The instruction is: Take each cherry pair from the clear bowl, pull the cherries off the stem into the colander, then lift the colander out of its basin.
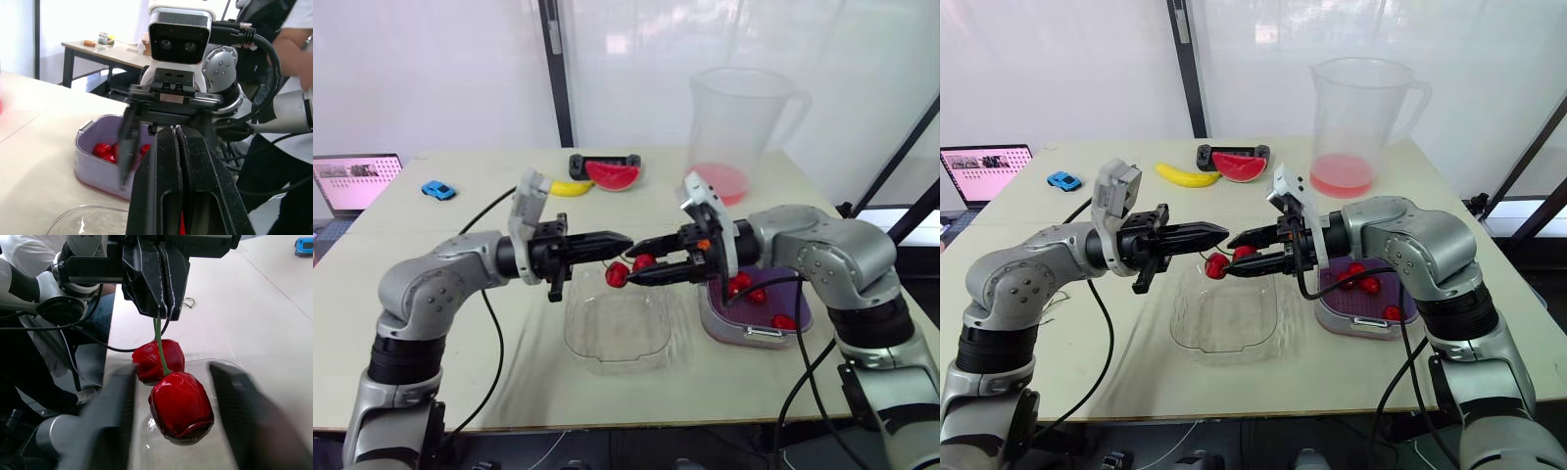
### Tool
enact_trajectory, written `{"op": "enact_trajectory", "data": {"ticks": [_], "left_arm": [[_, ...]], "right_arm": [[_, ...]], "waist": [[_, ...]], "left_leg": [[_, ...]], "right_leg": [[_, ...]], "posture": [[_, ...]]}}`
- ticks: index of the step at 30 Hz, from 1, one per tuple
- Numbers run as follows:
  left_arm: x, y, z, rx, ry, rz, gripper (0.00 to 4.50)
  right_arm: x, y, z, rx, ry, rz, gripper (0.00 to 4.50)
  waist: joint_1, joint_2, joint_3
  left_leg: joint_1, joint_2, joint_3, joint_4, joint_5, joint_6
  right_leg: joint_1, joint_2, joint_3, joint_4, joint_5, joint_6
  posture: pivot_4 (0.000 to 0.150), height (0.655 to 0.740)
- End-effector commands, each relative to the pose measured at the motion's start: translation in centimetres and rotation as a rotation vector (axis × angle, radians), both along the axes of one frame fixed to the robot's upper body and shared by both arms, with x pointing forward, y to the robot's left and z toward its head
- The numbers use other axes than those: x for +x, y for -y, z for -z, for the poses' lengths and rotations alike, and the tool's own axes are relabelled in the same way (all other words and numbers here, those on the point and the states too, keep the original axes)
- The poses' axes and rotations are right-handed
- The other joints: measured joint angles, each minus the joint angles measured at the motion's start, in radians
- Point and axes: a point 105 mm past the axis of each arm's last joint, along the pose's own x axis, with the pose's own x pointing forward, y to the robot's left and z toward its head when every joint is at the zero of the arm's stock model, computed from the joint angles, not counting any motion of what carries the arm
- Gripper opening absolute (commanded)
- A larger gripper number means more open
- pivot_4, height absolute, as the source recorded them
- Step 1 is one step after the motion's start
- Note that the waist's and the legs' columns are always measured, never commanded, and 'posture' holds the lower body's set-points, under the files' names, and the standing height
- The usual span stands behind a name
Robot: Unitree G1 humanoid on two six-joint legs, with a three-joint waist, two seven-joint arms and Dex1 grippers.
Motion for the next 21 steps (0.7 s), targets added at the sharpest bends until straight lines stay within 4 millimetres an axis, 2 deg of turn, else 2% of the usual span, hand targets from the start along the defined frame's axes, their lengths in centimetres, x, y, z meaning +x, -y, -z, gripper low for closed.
{"op": "enact_trajectory", "data": {"ticks": [1, 15, 19, 21], "left_arm": [[-0.36, -0.07, -0.98, -0.006, 0.055, 0.003, 0.00], [-0.28, -0.12, -0.99, -0.005, 0.058, 0.000, 0.00], [-0.29, -0.01, -0.95, -0.005, 0.058, 0.003, 0.00], [-0.29, -0.01, -0.95, -0.005, 0.059, 0.003, 0.00]], "right_arm": [[-0.44, -0.28, -0.67, 0.004, 0.050, -0.020, 1.94], [-0.47, 0.27, -0.57, -0.005, 0.040, -0.015, 1.94], [-0.61, 0.14, -0.76, 0.004, 0.040, -0.024, 0.74], [-0.68, 0.14, -0.76, 0.005, 0.038, -0.025, 0.74]], "waist": [[0.000, 0.000, 0.000], [0.000, 0.000, 0.000], [0.000, 0.000, 0.000], [0.000, 0.000, 0.000]], "left_leg": [[0.000, 0.000, 0.000, 0.000, 0.000, 0.000], [0.000, 0.000, 0.000, 0.000, 0.000, 0.000], [0.000, 0.000, 0.000, 0.000, 0.000, 0.000], [0.000, 0.000, 0.000, 0.000, 0.000, 0.000]], "right_leg": [[0.000, 0.000, 0.000, 0.000, 0.000, 0.000], [0.000, 0.000, 0.000, 0.000, 0.000, 0.000], [0.000, 0.000, 0.000, 0.000, 0.000, 0.000], [0.000, 0.000, 0.000, 0.000, 0.000, 0.000]], "posture": [[0.150, 0.7400], [0.150, 0.7400], [0.150, 0.7400], [0.150, 0.7400]]}}
